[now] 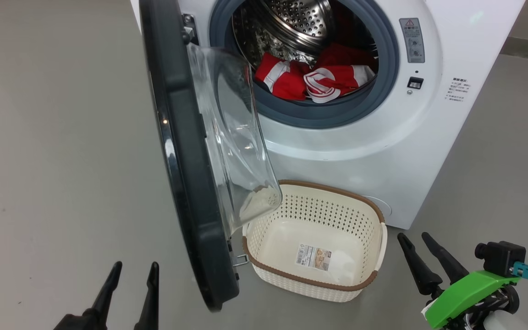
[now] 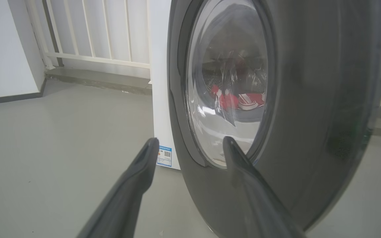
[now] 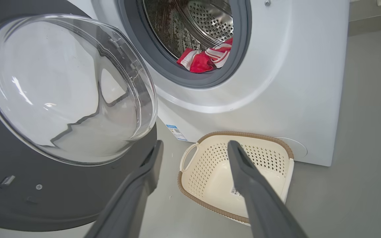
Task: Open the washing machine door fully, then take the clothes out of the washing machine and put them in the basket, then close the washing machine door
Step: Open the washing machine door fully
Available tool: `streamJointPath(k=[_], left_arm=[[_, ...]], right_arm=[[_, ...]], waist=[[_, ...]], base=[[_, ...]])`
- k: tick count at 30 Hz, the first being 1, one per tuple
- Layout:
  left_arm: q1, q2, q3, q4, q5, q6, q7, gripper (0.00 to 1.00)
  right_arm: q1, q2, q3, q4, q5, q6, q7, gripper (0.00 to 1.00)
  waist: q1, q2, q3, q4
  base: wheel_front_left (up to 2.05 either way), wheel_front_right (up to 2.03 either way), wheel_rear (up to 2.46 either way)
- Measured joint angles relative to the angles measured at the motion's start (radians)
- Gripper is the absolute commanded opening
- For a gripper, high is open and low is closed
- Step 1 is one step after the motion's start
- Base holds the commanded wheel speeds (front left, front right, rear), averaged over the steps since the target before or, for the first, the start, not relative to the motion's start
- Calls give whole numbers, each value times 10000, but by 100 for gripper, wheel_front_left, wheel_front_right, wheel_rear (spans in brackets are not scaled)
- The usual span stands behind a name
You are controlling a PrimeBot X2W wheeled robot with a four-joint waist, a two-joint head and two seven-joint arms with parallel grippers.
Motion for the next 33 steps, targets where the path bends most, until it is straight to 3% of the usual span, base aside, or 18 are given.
streamJointPath(k=[8, 15, 21, 33], left_arm=[[-1, -2, 6, 17, -2, 0, 0, 100], [-3, -2, 6, 36, -2, 0, 0, 100], [-3, -2, 13, 33, -2, 2, 0, 100], [-3, -2, 10, 46, -2, 2, 0, 100]], right_arm=[[856, 811, -1862, -851, -2913, 0, -17, 100], [1405, 1371, -2775, -1499, -4604, 0, -33, 100], [1787, 1820, -3425, -1919, -5373, 0, -42, 100], [2245, 2171, -3889, -1557, -6098, 0, -42, 100]], waist=[[0, 0, 101, 16], [0, 0, 134, 47], [0, 0, 114, 41], [0, 0, 71, 61]], base=[[0, 0, 0], [0, 0, 0], [0, 0, 0], [0, 0, 0]])
